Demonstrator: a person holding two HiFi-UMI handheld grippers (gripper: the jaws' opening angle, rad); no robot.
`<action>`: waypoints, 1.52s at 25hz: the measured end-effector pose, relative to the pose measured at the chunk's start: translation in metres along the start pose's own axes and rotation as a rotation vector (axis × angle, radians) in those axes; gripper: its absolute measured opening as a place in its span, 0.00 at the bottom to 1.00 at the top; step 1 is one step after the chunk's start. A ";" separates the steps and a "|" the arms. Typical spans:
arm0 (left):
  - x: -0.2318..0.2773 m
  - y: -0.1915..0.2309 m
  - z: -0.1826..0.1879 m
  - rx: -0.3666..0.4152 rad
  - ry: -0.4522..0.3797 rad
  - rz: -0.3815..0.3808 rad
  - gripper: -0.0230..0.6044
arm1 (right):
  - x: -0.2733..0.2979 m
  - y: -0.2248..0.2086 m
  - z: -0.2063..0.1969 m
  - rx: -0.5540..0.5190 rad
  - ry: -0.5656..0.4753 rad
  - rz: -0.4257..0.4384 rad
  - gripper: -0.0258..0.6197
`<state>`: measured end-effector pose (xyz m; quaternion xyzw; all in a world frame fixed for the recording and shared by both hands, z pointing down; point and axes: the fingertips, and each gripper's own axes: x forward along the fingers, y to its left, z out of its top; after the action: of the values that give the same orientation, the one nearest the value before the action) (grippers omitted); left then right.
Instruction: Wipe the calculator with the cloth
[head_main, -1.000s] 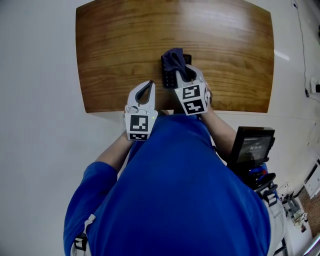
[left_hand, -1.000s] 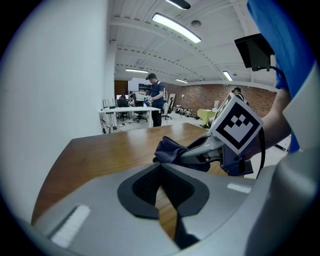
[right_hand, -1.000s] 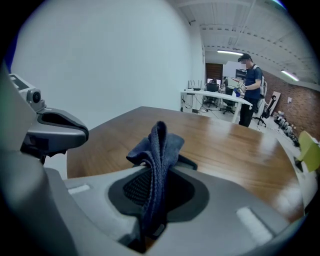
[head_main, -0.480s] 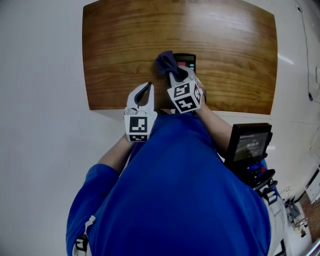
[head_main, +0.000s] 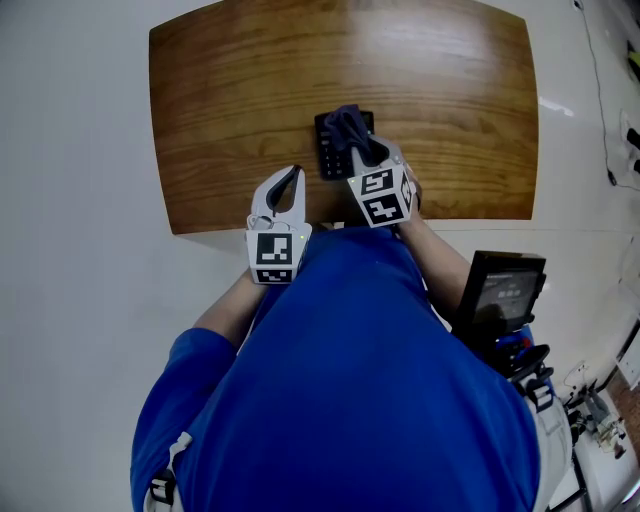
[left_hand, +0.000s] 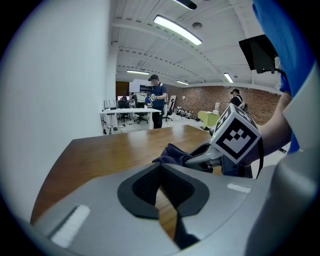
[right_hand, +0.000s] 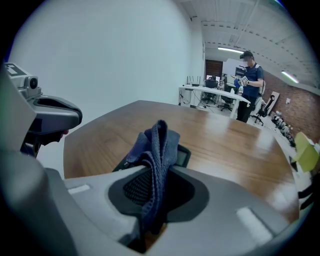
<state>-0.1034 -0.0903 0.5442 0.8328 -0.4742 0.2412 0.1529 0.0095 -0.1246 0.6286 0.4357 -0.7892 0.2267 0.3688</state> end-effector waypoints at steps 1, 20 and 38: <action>0.003 -0.001 0.000 0.003 -0.004 -0.005 0.05 | 0.000 -0.005 -0.003 0.011 0.002 -0.011 0.14; 0.003 0.005 -0.005 -0.025 -0.012 0.008 0.05 | -0.004 0.031 0.001 -0.073 0.005 0.070 0.14; -0.008 0.005 -0.006 0.003 0.022 -0.003 0.05 | 0.010 0.038 -0.014 -0.076 0.059 0.099 0.14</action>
<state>-0.1128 -0.0841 0.5450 0.8312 -0.4708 0.2508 0.1570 -0.0214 -0.1007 0.6435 0.3749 -0.8065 0.2272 0.3967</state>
